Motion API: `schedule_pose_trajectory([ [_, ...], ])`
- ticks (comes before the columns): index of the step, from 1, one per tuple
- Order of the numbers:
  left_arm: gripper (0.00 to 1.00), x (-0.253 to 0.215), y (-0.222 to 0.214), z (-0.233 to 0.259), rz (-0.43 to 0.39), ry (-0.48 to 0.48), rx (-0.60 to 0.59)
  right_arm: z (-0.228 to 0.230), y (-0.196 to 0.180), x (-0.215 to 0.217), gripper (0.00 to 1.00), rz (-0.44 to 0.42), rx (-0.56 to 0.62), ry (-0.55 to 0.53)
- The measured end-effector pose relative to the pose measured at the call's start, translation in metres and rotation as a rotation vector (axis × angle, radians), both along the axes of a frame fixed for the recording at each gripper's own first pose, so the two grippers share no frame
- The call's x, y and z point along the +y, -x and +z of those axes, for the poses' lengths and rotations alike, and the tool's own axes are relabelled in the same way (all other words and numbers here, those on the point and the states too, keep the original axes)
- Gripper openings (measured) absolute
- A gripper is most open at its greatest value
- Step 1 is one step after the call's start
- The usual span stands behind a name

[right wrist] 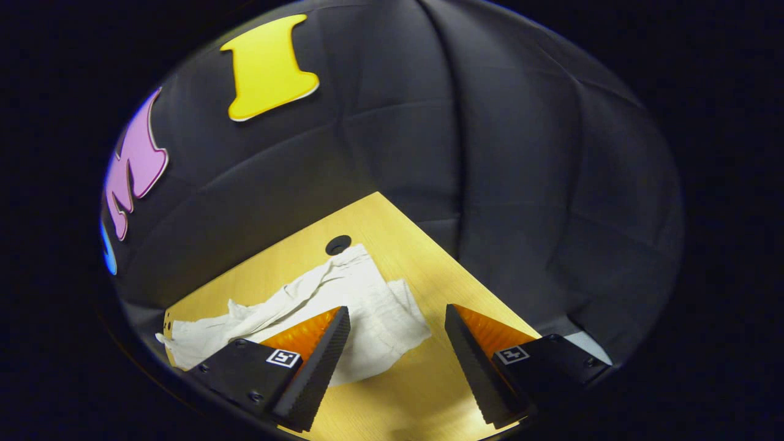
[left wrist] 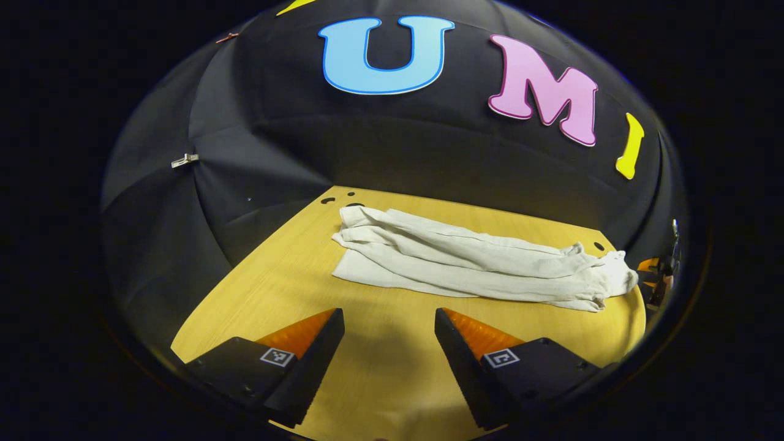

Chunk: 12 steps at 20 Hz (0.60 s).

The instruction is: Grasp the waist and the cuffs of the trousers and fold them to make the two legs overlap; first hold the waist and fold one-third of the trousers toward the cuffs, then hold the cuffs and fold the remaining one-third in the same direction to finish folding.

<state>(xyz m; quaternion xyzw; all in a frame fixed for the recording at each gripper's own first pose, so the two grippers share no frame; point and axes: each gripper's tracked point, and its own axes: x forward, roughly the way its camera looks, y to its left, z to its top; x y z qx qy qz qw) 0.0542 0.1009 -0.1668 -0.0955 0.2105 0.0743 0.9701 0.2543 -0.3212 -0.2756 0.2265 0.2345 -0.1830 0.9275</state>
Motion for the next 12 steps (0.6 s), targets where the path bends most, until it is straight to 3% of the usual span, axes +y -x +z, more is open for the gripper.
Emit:
schedule_pose_trajectory([
  [3,0.96,-0.017,0.007,0.003,-0.009,0.050,0.013,-0.021,-0.004,0.009,0.99,-0.011,0.023,-0.002],
  [7,0.96,-0.038,0.002,0.034,0.017,0.226,-0.059,-0.039,-0.013,0.022,0.99,0.018,0.061,0.032],
  [9,0.92,-0.043,0.002,0.047,0.006,0.225,-0.083,-0.045,-0.013,0.022,0.98,0.027,0.068,0.082],
  [10,0.96,-0.042,0.003,0.053,-0.003,0.207,-0.090,-0.044,-0.016,0.024,0.98,0.025,0.060,0.113],
  [12,0.96,-0.043,0.009,0.060,-0.022,0.171,-0.089,-0.050,-0.017,0.025,0.98,0.023,0.079,0.190],
])
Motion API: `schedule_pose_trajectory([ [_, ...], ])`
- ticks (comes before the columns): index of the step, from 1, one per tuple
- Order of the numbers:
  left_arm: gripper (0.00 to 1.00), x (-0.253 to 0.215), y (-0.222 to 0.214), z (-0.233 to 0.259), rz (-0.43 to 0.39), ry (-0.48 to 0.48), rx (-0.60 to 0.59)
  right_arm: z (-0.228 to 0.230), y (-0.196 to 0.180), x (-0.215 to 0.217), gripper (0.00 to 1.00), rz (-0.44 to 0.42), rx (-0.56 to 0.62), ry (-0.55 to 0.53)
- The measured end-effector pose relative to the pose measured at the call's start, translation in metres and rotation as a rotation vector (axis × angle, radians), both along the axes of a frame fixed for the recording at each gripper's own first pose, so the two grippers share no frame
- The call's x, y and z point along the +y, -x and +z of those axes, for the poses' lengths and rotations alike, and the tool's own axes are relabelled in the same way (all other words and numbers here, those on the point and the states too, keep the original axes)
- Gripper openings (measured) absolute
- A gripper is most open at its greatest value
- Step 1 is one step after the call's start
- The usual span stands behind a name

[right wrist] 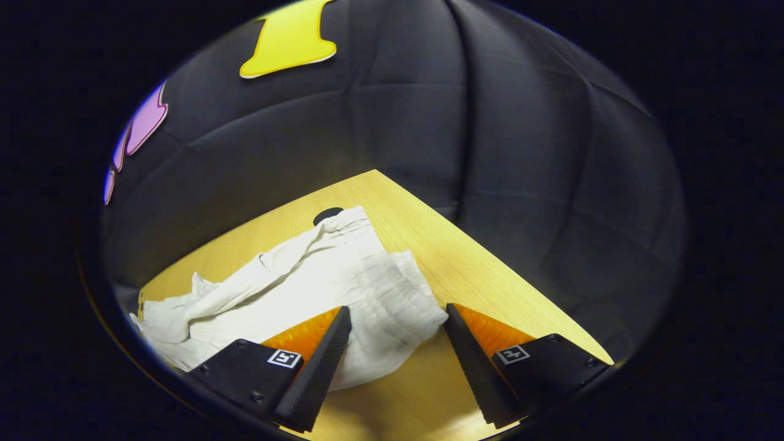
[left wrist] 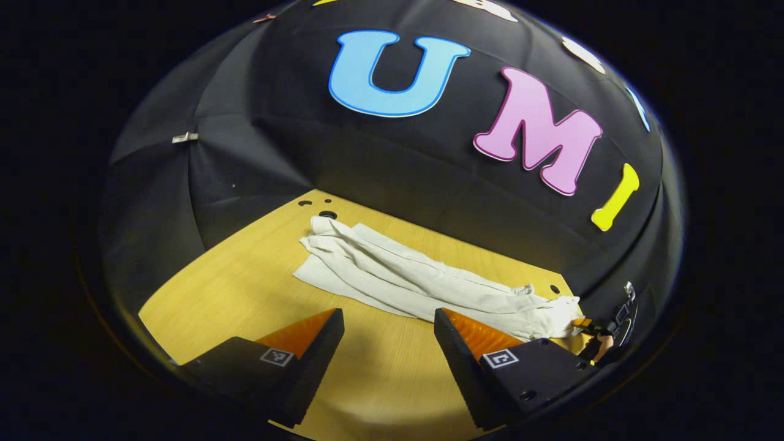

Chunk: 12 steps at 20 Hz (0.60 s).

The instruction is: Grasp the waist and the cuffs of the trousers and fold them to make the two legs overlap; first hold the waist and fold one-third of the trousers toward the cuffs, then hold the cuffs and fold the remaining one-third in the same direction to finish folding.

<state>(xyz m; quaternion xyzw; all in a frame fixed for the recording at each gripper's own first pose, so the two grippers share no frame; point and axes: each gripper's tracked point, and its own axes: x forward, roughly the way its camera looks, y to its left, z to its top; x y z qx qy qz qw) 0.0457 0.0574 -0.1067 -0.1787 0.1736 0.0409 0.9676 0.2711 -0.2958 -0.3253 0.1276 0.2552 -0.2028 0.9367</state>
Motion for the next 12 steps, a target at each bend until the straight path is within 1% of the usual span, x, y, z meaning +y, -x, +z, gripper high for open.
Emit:
schedule_pose_trajectory([
  [2,0.96,-0.003,0.005,0.004,-0.017,-0.017,0.003,0.001,0.002,-0.001,0.94,0.007,0.025,0.055],
  [3,0.96,-0.003,0.007,0.004,-0.017,-0.016,0.005,0.000,0.000,0.000,0.93,0.013,0.029,0.043],
  [4,0.96,-0.005,0.009,0.002,-0.009,0.001,0.011,0.003,0.001,0.000,0.80,0.006,0.028,0.043],
  [6,0.96,-0.020,0.016,-0.006,-0.019,0.064,0.033,0.001,-0.002,0.004,0.56,0.006,0.026,0.032],
  [7,0.96,-0.023,0.018,-0.008,-0.023,0.072,0.041,0.001,0.000,0.007,0.56,0.002,0.032,0.010],
  [9,0.96,-0.028,0.021,-0.016,-0.035,0.070,0.065,0.000,-0.003,0.010,0.36,0.023,0.034,0.018],
  [10,0.92,-0.030,0.023,-0.017,-0.046,0.075,0.074,0.000,-0.005,0.011,0.33,0.042,0.038,0.025],
  [11,0.96,-0.030,0.024,-0.014,-0.049,0.078,0.075,0.002,-0.004,0.011,0.29,0.055,0.047,0.033],
  [12,0.96,-0.029,0.024,-0.013,-0.051,0.081,0.069,0.008,-0.001,0.013,0.25,0.057,0.048,0.040],
])
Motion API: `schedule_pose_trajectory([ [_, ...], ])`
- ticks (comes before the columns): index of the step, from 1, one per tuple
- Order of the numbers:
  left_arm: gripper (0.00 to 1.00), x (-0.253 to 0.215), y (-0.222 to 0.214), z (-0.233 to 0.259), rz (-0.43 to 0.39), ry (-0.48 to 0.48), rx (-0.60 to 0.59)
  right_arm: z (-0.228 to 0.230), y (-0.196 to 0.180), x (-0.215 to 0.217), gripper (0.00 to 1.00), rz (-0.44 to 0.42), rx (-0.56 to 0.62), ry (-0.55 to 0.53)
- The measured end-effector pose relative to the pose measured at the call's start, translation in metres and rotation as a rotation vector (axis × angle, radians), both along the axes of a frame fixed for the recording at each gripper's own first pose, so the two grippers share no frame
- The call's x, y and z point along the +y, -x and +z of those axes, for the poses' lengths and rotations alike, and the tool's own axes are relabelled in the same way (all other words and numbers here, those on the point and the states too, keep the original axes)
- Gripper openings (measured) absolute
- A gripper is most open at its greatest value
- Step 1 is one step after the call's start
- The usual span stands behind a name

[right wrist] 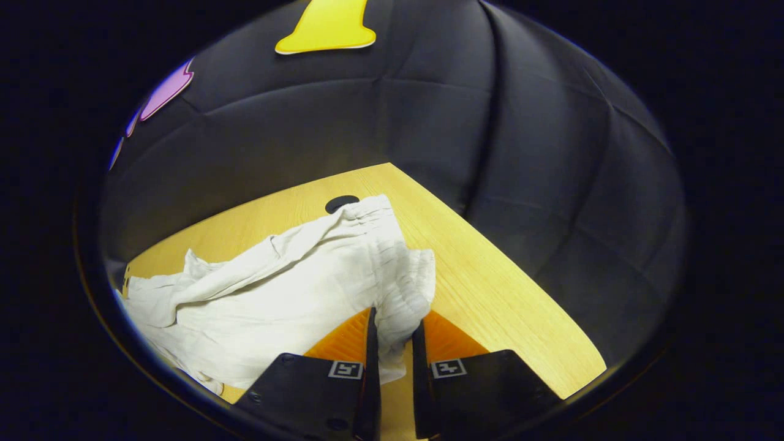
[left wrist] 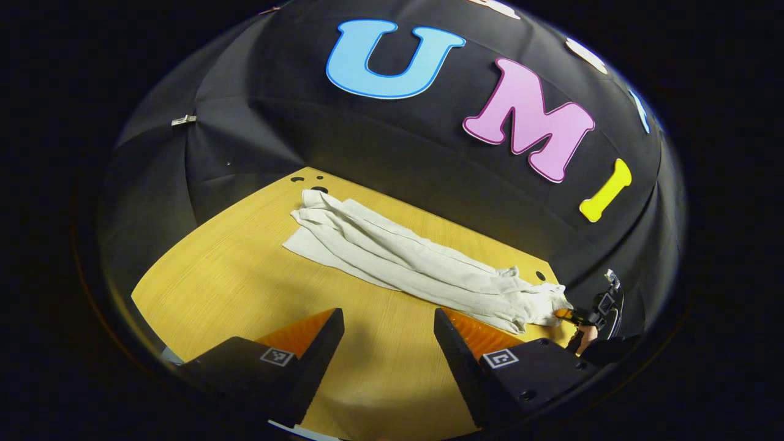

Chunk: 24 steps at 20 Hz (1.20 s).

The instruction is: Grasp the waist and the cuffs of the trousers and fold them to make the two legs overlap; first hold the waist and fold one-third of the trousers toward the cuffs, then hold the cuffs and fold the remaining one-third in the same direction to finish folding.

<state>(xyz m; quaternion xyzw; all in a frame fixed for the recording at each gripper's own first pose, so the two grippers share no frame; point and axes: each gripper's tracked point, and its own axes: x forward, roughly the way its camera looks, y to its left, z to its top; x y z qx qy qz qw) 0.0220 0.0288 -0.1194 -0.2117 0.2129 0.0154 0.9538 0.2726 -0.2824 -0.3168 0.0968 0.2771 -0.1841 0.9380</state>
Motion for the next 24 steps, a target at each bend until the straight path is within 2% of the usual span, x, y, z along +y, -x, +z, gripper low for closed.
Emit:
schedule_pose_trajectory([
  [1,0.96,0.002,0.001,0.002,0.001,0.003,-0.005,0.000,-0.004,0.001,0.19,0.004,-0.006,-0.003],
  [2,0.92,0.003,0.003,0.002,0.004,0.007,-0.003,0.007,-0.004,0.002,0.18,0.006,-0.016,-0.010],
  [3,0.96,0.004,0.004,0.000,0.004,0.014,0.004,0.014,-0.002,0.002,0.18,0.001,-0.018,-0.013],
  [7,0.96,0.009,0.005,-0.002,0.008,0.053,0.017,0.073,-0.008,0.017,0.18,0.031,-0.086,0.039],
  [9,0.96,0.020,0.003,-0.004,0.053,0.065,0.025,0.113,-0.008,0.031,0.18,0.039,-0.130,0.074],
  [12,0.96,0.033,0.003,-0.005,0.082,0.093,0.012,0.156,0.006,0.054,0.18,0.080,-0.209,0.074],
  [14,0.96,0.041,0.000,-0.006,0.086,0.102,-0.012,0.172,0.030,0.072,0.18,0.126,-0.236,0.057],
  [19,0.96,0.068,-0.002,-0.028,0.130,0.154,-0.011,0.180,0.072,0.101,0.18,0.185,-0.280,-0.082],
  [20,0.96,0.074,0.000,-0.034,0.139,0.174,-0.014,0.172,0.056,0.095,0.18,0.203,-0.270,-0.101],
  [24,0.96,0.106,0.009,-0.063,0.183,0.165,0.017,0.158,0.058,0.098,0.18,0.240,-0.179,-0.149],
])
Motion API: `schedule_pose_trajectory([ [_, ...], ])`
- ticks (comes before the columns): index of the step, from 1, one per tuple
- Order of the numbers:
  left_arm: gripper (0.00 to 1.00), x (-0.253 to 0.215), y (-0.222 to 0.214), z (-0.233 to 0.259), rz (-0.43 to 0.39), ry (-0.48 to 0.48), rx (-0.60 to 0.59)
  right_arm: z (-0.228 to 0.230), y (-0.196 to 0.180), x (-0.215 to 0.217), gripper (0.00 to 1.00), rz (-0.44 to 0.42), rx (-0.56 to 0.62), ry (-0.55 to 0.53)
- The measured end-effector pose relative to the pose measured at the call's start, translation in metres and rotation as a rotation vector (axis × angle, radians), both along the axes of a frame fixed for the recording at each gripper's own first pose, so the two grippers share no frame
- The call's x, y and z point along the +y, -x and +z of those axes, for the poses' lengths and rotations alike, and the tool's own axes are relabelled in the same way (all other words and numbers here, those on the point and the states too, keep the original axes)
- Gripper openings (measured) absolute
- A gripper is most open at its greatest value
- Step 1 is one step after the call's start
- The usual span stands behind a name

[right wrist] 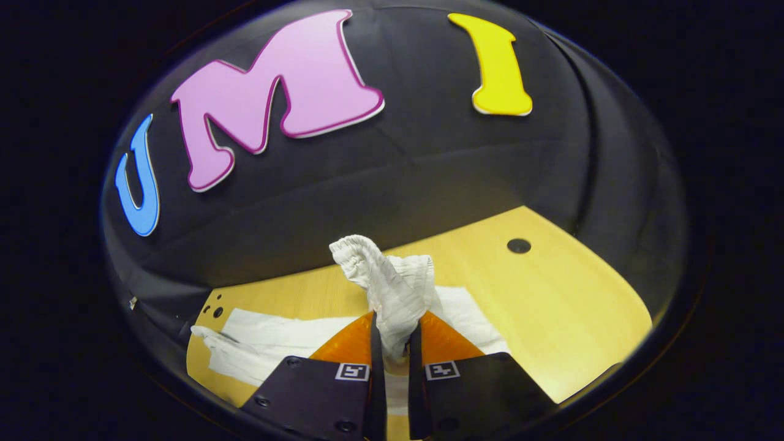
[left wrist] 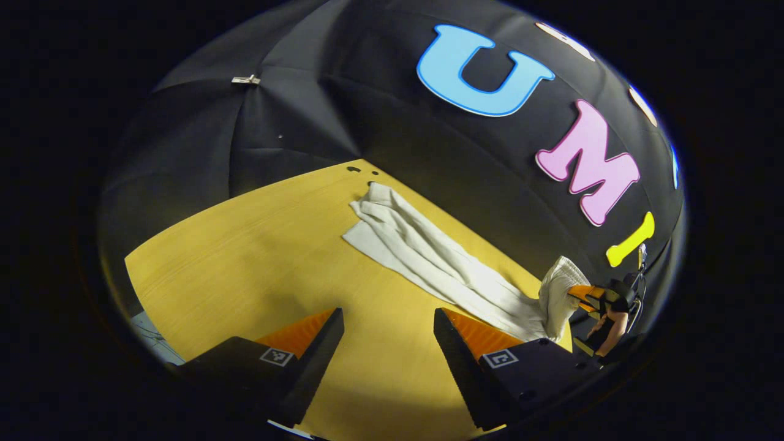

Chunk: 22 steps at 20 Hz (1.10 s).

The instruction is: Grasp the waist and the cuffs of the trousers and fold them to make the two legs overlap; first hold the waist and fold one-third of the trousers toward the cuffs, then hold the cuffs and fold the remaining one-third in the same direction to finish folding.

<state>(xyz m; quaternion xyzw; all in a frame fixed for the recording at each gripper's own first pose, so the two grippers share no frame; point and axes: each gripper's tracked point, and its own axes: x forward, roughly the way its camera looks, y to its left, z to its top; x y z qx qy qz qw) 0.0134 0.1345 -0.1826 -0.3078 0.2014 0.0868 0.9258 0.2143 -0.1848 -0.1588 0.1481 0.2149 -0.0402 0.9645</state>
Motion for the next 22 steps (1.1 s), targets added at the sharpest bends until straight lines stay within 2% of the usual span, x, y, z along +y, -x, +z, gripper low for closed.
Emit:
schedule_pose_trajectory([
  [1,0.92,0.006,0.002,-0.005,0.007,0.005,0.008,0.005,0.001,0.000,0.18,0.012,0.002,0.011],
  [2,0.96,0.013,0.004,-0.010,0.014,0.009,0.016,0.005,0.001,0.000,0.18,0.023,0.008,0.019],
  [4,0.96,0.027,0.002,-0.015,0.036,0.016,0.016,0.001,0.002,0.000,0.18,0.046,0.031,0.023],
  [5,0.92,0.035,0.000,-0.014,0.052,0.021,0.010,0.000,0.002,0.000,0.19,0.053,0.043,0.028],
  [6,0.96,0.045,-0.005,-0.016,0.078,0.018,0.015,-0.002,0.004,-0.001,0.21,0.064,0.057,0.033],
  [7,0.96,0.052,-0.012,-0.020,0.085,0.020,0.047,-0.003,0.006,-0.001,0.29,0.084,0.073,0.035],
  [8,0.96,0.053,-0.019,-0.023,0.075,0.015,0.063,-0.003,0.010,-0.002,0.28,0.108,0.087,0.035],
  [9,0.96,0.058,-0.031,-0.021,0.070,-0.002,0.060,0.002,0.013,-0.004,0.44,0.129,0.083,0.037],
  [10,0.96,0.062,-0.047,-0.018,0.063,-0.019,0.048,0.006,0.013,-0.004,0.49,0.154,0.079,0.033],
  [11,0.96,0.063,-0.061,-0.012,0.052,-0.031,0.031,0.002,0.018,0.006,0.63,0.177,0.080,0.017],
  [12,0.92,0.063,-0.076,-0.007,0.040,-0.043,0.017,0.003,0.028,0.019,0.73,0.209,0.085,-0.007],
  [13,0.96,0.064,-0.091,-0.005,0.031,-0.055,0.013,0.002,0.038,0.029,0.89,0.232,0.093,-0.023],
  [14,0.96,0.064,-0.105,-0.004,0.026,-0.064,0.010,0.006,0.045,0.035,0.96,0.254,0.092,-0.024],
  [18,0.96,0.065,-0.163,-0.007,0.027,-0.039,0.006,0.021,0.075,0.024,0.99,0.271,0.071,0.037],
  [22,0.96,0.067,-0.208,-0.015,0.009,-0.071,-0.010,0.043,0.108,-0.032,0.99,0.210,0.067,0.077],
])
